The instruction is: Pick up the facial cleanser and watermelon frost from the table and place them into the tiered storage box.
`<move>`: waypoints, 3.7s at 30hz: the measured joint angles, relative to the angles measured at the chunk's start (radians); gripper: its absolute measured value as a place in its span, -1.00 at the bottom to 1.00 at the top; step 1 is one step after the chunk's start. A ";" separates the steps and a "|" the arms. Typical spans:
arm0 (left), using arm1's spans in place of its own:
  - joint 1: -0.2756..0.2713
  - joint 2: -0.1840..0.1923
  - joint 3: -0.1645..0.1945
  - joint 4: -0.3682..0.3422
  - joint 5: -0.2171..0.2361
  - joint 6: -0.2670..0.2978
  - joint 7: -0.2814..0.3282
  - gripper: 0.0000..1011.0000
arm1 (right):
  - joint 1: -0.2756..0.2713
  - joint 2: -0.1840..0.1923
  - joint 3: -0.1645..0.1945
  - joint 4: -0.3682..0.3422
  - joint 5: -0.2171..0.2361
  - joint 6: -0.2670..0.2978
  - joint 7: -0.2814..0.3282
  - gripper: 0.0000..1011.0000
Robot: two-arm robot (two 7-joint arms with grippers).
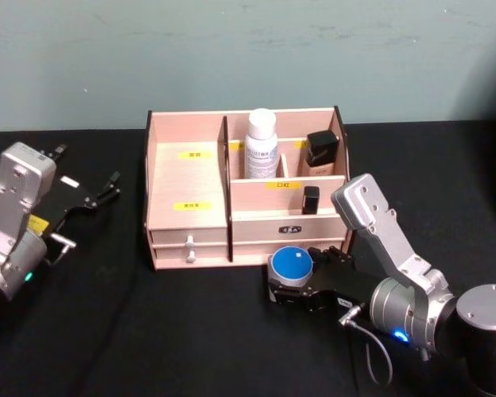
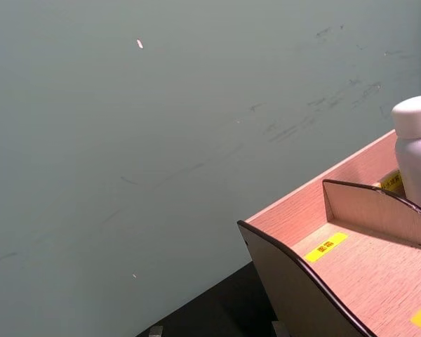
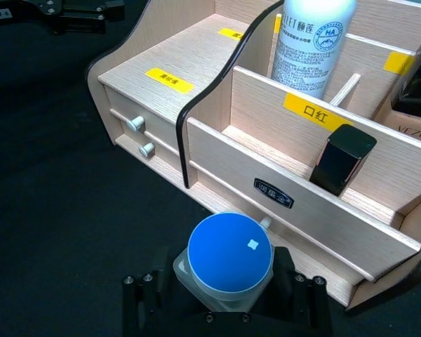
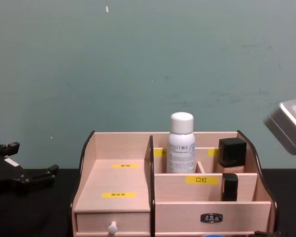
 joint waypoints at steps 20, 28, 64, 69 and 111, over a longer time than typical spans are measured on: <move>0.000 0.000 0.000 0.000 0.000 0.000 0.000 0.98 | -0.001 0.001 0.001 -0.001 0.003 0.000 0.001 0.38; 0.000 0.000 0.000 0.000 0.000 0.000 0.000 0.98 | -0.002 0.000 0.003 0.001 0.006 -0.006 0.007 0.38; 0.000 0.000 0.000 0.000 0.000 0.000 0.000 0.98 | 0.218 -0.037 -0.107 -0.046 0.078 0.010 0.085 0.38; 0.000 0.000 0.000 0.000 0.000 0.000 0.000 0.98 | 0.276 -0.074 -0.131 0.017 0.078 0.013 0.071 0.38; 0.000 0.000 0.000 0.000 0.000 0.000 0.000 0.98 | 0.431 -0.195 -0.159 0.281 0.022 0.016 0.040 0.38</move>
